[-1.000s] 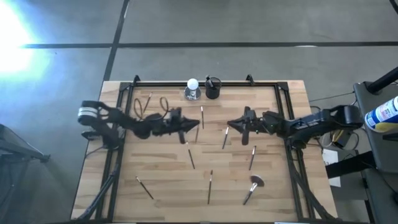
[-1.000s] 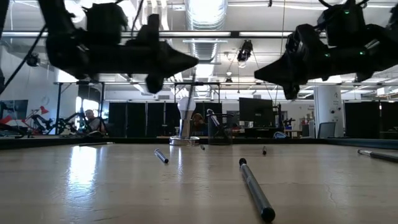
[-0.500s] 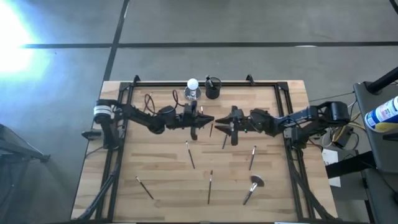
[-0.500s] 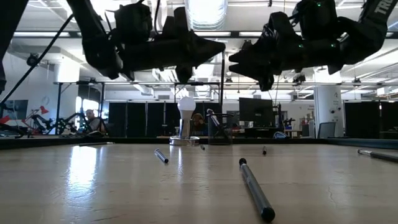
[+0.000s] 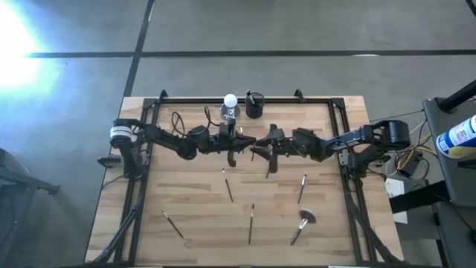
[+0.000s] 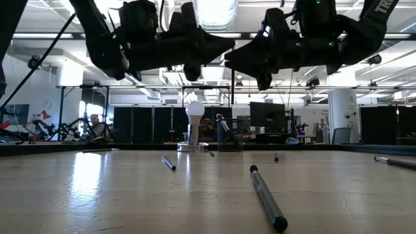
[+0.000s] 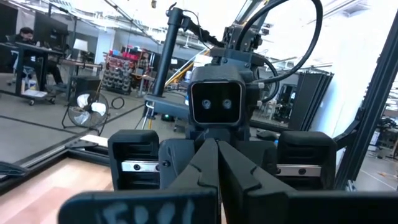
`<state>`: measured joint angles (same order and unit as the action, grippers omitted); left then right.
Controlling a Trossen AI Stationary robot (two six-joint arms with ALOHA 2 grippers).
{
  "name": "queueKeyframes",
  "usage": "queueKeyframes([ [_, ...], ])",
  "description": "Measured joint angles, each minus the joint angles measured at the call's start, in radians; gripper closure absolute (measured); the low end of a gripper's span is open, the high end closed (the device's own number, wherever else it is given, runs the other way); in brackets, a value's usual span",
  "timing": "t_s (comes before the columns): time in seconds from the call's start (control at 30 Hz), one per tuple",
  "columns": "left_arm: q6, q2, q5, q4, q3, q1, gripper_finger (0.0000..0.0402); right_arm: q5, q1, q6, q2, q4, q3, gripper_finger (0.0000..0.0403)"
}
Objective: Pick & Place Makeup Supplies
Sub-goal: Put the makeup brush into the black makeup holder
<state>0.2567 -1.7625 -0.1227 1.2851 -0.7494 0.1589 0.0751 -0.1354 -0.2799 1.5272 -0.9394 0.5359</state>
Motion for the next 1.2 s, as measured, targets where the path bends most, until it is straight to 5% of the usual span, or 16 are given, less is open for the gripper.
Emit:
queueKeyframes([
  [0.2, 0.012, 0.002, 0.004, -0.011, 0.0, 0.001, 0.0401, -0.027, 0.0, 0.026, -0.011, 0.001, -0.01, 0.0383],
  [0.6, -0.012, 0.144, 0.027, -0.257, 0.023, 0.005, 0.0348, -0.036, 0.0, 0.049, -0.045, 0.001, -0.064, 0.0387],
  [1.2, -0.042, 0.297, 0.088, -0.103, 0.343, 0.003, 0.0347, 0.026, -0.134, 0.093, -0.096, 0.034, -0.064, 0.0389],
])
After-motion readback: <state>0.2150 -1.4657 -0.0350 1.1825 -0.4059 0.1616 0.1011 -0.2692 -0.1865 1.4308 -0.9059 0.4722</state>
